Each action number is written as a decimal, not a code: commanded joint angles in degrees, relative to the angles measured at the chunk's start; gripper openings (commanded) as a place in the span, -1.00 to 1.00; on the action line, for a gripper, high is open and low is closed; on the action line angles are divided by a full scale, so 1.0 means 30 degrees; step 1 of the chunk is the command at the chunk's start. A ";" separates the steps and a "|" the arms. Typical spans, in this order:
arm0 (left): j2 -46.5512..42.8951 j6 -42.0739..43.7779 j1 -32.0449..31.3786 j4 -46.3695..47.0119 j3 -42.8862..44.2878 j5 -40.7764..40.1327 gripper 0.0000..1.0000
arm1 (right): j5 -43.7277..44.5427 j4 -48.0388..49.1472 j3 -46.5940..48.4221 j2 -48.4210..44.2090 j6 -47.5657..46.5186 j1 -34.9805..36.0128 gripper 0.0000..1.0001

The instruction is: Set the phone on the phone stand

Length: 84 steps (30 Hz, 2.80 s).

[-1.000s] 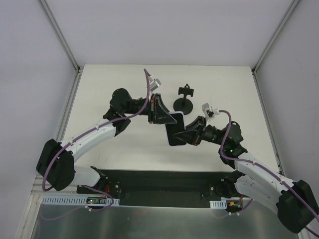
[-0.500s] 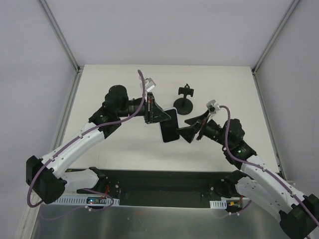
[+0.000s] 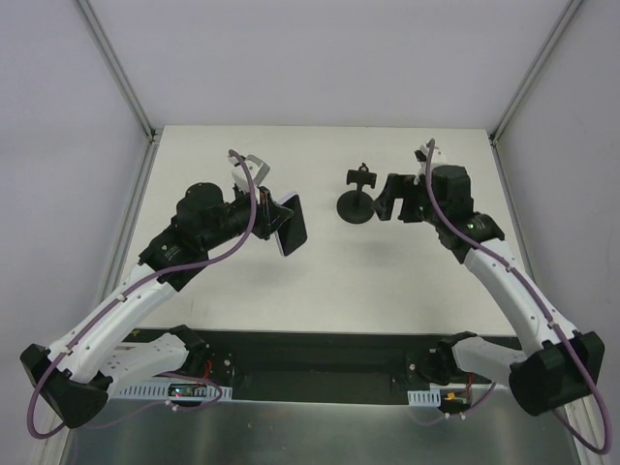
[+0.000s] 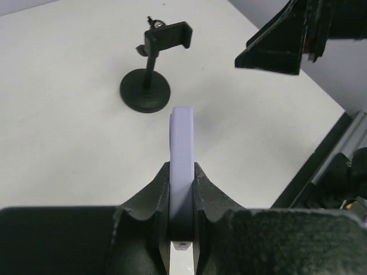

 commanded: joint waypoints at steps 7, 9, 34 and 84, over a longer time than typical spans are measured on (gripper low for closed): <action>-0.0634 0.1007 -0.0076 0.0607 -0.0269 -0.3223 -1.00 | 0.2339 -0.2334 0.5671 0.4996 -0.0244 0.0120 0.64; -0.0517 0.0920 -0.0076 0.0577 -0.0240 -0.3167 -1.00 | 0.3386 -0.2366 0.6256 0.5494 -0.0300 0.0412 0.64; 0.0333 -0.0487 0.0188 0.0636 -0.0269 -0.1790 -1.00 | 0.7995 -0.4826 1.1532 1.1297 -0.0593 0.2786 -0.39; 0.1735 -0.0574 0.0393 0.4208 0.2307 0.4477 -1.00 | 0.3687 -0.1431 0.3714 0.4036 -0.3730 0.6362 0.52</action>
